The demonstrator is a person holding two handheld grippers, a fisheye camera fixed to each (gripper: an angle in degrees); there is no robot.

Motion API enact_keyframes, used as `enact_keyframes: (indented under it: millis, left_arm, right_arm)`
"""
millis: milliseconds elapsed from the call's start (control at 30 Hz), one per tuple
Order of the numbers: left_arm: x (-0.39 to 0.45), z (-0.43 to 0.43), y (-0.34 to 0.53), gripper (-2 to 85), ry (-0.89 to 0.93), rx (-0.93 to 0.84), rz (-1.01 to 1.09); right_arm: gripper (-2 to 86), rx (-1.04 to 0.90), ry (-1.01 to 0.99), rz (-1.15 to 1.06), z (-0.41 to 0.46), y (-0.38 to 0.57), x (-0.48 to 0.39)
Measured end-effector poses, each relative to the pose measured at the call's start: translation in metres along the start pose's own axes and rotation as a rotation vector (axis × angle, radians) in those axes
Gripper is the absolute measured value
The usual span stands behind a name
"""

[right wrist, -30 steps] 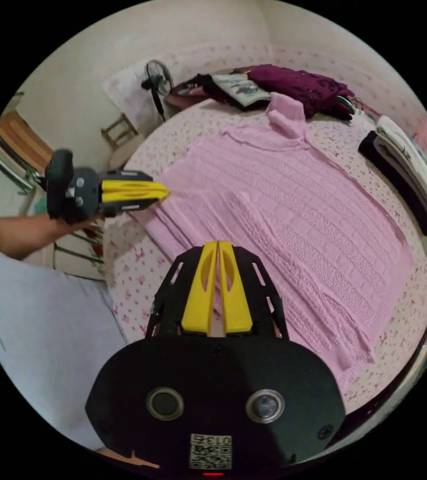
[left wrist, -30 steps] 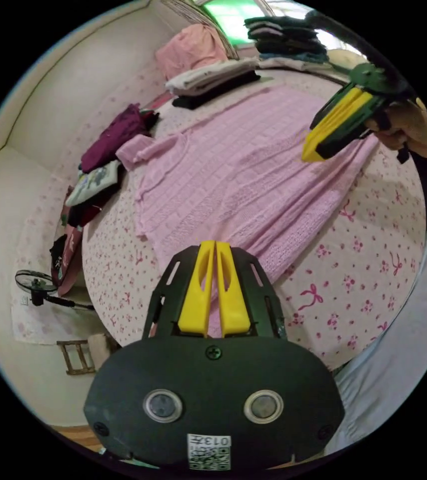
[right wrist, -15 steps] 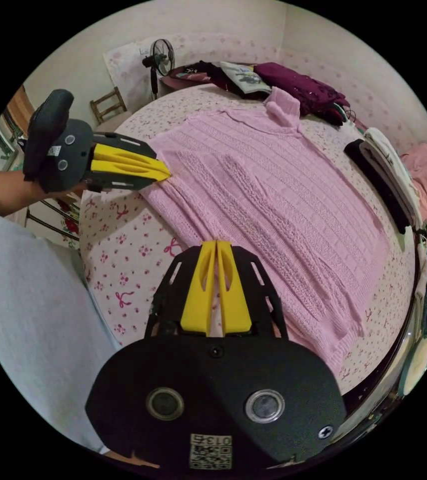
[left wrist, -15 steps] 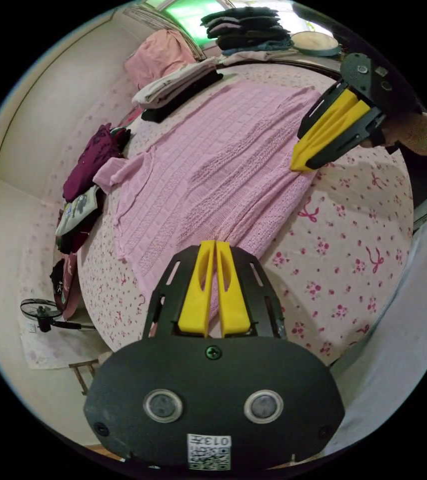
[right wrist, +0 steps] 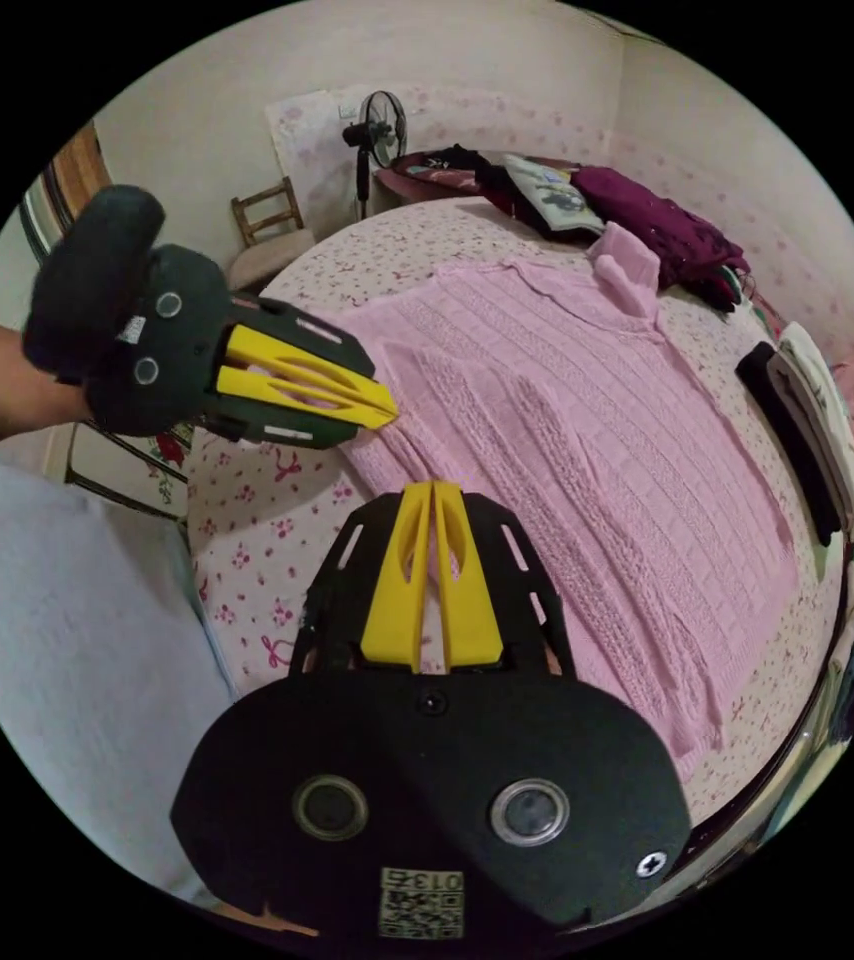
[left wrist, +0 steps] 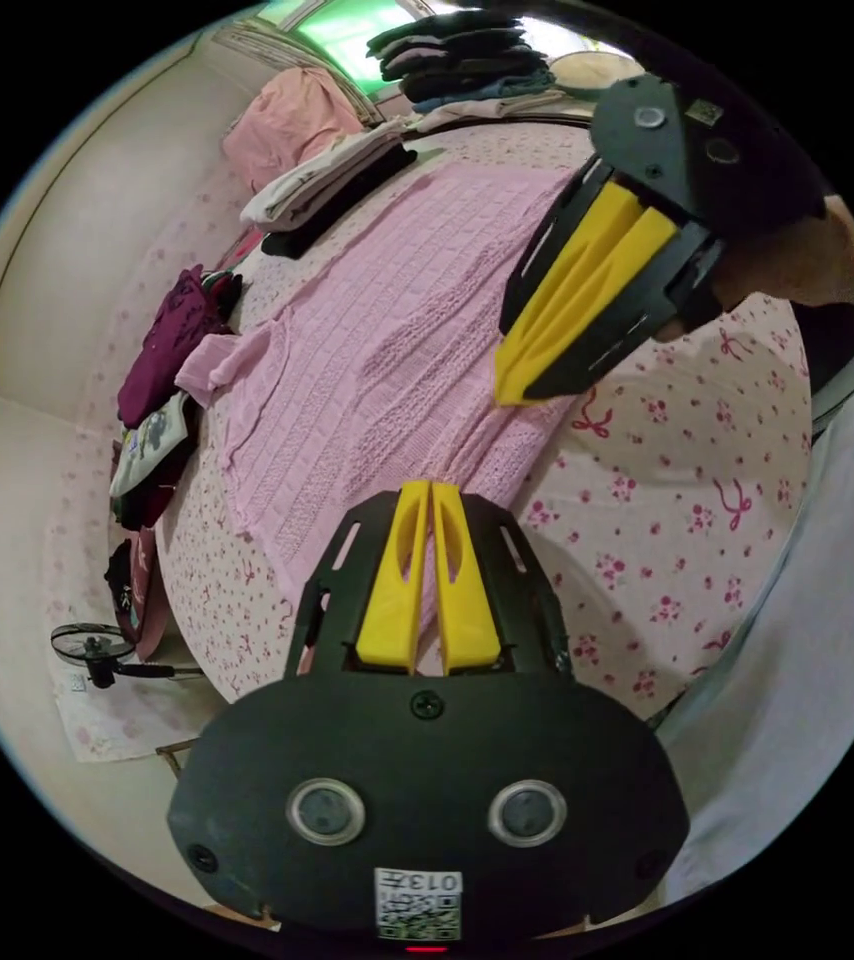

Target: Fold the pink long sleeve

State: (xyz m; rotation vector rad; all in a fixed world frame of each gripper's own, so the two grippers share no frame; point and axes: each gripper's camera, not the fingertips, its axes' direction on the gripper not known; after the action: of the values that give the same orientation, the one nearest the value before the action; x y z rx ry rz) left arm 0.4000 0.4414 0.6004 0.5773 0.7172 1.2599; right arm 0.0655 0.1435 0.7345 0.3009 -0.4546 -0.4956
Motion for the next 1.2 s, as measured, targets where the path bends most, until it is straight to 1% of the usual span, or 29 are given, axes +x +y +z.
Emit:
enact_keyframes:
  millis: [67, 167, 333, 400, 467, 533, 600, 633, 700, 767, 900, 933, 1000, 1033, 1200]
  left_arm:
    - [0.004, 0.000, 0.005, -0.3, -0.003, 0.006, 0.021]
    - [0.008, -0.003, 0.015, -0.3, 0.004, 0.018, 0.043]
    - [0.005, -0.011, 0.003, -0.3, -0.018, 0.082, 0.000]
    - [0.006, -0.007, -0.004, -0.3, 0.009, 0.075, 0.005]
    - [0.010, -0.002, -0.006, -0.3, 0.051, 0.051, 0.039]
    - [0.017, 0.000, 0.001, -0.3, 0.041, 0.056, 0.061]
    - [0.022, 0.001, 0.006, -0.3, 0.034, 0.056, 0.077]
    - [0.026, -0.001, 0.009, -0.3, 0.016, 0.063, 0.090]
    - [0.030, -0.001, 0.011, -0.3, -0.002, 0.062, 0.100]
    - [0.031, -0.001, 0.011, -0.3, -0.007, 0.061, 0.097]
    - [0.023, -0.006, 0.006, -0.3, -0.039, 0.088, 0.028]
    - [0.021, -0.001, 0.003, -0.3, -0.039, 0.057, 0.021]
    - [0.019, 0.010, 0.002, -0.3, -0.003, -0.008, 0.030]
    - [0.018, 0.009, 0.006, -0.3, 0.005, 0.021, 0.028]
    - [0.021, 0.004, 0.021, -0.3, 0.050, 0.050, 0.025]
  right_arm:
    - [-0.1, -0.057, -0.043, -0.007, 0.016, 0.002, -0.001]
    - [0.0, -0.026, -0.078, -0.005, 0.013, 0.013, 0.001]
    - [-0.1, -0.042, -0.073, -0.017, 0.014, 0.016, 0.000]
    - [-0.1, -0.019, -0.069, -0.010, 0.009, 0.012, 0.000]
    - [-0.1, 0.053, -0.031, 0.011, -0.004, 0.009, 0.000]
    - [-0.1, 0.067, -0.002, 0.025, -0.007, 0.007, 0.002]
    - [-0.1, 0.013, -0.021, 0.024, 0.002, 0.007, 0.004]
    - [-0.1, -0.048, -0.030, 0.019, 0.012, 0.009, 0.004]
    - [-0.1, -0.022, -0.037, 0.022, 0.014, 0.016, 0.005]
    - [-0.1, -0.045, -0.069, 0.035, 0.010, 0.016, 0.009]
    - [0.0, 0.005, -0.043, 0.012, -0.001, 0.012, 0.011]
    - [0.0, 0.008, -0.046, 0.005, -0.001, 0.009, 0.012]
    - [0.0, -0.019, -0.064, -0.010, 0.004, 0.005, 0.012]
    - [-0.1, -0.061, -0.062, -0.018, 0.010, 0.004, 0.011]
    - [-0.1, -0.077, -0.121, -0.008, 0.002, 0.014, 0.019]
